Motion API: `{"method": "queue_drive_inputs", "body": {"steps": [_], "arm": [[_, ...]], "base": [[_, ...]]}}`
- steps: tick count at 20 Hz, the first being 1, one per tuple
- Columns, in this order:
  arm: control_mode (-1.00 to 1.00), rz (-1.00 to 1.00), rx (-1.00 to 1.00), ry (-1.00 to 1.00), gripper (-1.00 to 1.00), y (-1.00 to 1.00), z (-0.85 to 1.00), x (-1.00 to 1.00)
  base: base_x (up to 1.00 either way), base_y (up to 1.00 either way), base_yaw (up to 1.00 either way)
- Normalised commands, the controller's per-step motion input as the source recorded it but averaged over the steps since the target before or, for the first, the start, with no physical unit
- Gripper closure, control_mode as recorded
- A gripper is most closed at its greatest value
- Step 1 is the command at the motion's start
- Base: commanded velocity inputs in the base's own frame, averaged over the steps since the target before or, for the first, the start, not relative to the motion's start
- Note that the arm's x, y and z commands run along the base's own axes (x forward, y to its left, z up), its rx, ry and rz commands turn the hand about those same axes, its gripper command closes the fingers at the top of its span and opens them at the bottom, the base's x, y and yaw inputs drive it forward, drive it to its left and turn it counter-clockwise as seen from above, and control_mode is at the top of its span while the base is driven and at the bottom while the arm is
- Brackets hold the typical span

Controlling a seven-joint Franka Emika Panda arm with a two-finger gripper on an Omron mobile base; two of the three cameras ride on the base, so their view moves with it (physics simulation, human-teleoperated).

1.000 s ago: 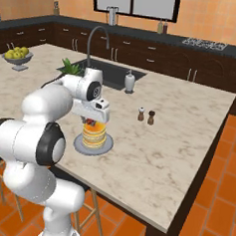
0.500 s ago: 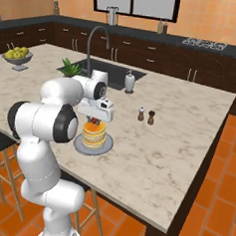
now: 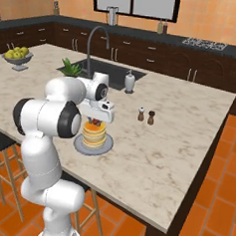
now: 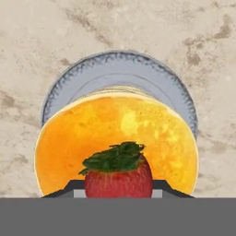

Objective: Take the strawberry from the fridge and place it on top of the pancake, located on the dining counter.

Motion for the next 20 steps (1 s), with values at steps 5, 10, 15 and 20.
{"method": "queue_drive_inputs", "body": {"steps": [5, 10, 15, 20], "arm": [[-1.0, 0.03, 0.0, -0.02, -1.0, 0.0, -0.36, -0.12], [-1.0, 0.01, 0.0, -0.01, -1.0, 0.0, -0.01, -0.04], [-1.0, 0.0, 0.0, 0.03, -1.0, 0.0, 0.48, 0.01], [-1.0, 0.0, 0.0, 0.0, -1.0, 0.0, 0.15, -0.06]], "base": [[0.0, 0.0, 0.0], [0.0, 0.0, 0.0], [0.0, 0.0, 0.0], [0.0, 0.0, 0.0]]}}
